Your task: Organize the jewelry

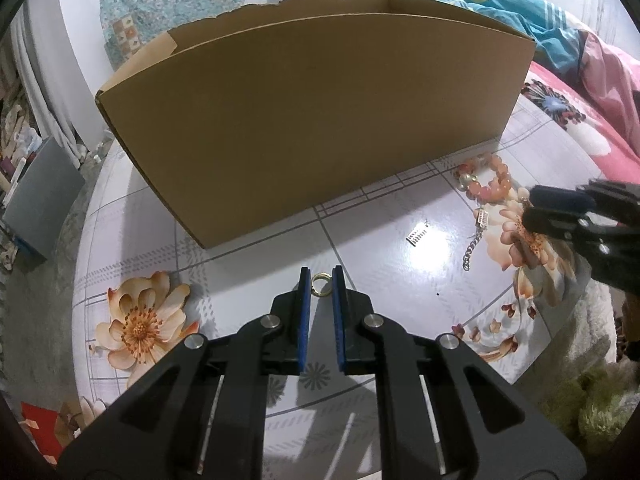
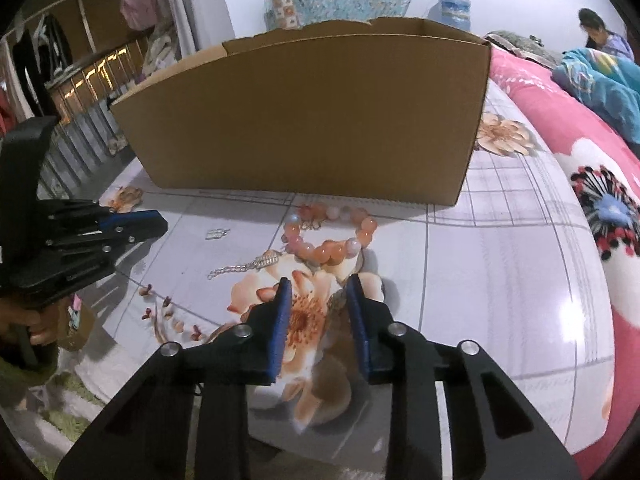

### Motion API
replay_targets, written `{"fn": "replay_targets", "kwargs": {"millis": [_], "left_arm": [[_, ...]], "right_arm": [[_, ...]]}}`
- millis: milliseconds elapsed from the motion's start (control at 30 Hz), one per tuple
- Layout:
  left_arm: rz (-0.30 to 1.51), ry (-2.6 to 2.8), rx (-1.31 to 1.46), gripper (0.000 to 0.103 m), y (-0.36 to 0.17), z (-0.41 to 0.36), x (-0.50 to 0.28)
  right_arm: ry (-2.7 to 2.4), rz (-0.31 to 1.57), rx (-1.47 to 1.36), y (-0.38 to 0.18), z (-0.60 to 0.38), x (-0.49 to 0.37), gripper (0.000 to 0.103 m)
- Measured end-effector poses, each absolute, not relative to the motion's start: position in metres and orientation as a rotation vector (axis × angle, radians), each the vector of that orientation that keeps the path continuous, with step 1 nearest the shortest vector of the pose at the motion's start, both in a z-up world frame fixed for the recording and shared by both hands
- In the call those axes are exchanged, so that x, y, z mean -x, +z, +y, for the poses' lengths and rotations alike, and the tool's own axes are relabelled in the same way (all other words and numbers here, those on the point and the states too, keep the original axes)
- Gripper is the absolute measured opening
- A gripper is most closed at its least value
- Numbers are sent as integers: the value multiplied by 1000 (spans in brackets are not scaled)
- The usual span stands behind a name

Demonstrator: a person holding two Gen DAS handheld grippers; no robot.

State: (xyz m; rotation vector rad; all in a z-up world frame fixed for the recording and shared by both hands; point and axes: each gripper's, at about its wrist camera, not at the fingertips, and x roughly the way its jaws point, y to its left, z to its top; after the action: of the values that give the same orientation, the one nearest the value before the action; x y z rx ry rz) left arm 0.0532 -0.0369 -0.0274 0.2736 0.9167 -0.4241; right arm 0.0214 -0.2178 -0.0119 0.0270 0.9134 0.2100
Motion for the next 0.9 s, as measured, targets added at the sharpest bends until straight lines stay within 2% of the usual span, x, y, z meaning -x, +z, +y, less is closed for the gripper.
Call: {"fn": "replay_targets", "kwargs": {"millis": [167, 267, 333, 433, 900], "left_arm": [[908, -427, -272, 10, -27, -35, -53], [905, -432, -275, 10, -28, -36, -52], [905, -434, -272, 10, -28, -36, -52], [899, -435, -271, 10, -27, -35, -52], [882, -456, -247, 9, -28, -28, -51]], "right_arm": [[189, 932, 46, -11, -210, -25, 22], [164, 947, 82, -11, -208, -25, 14], [169, 967, 61, -12, -211, -27, 5], [168, 976, 50, -11, -211, -26, 1], [167, 928, -97, 21, -233, -9, 0]]}}
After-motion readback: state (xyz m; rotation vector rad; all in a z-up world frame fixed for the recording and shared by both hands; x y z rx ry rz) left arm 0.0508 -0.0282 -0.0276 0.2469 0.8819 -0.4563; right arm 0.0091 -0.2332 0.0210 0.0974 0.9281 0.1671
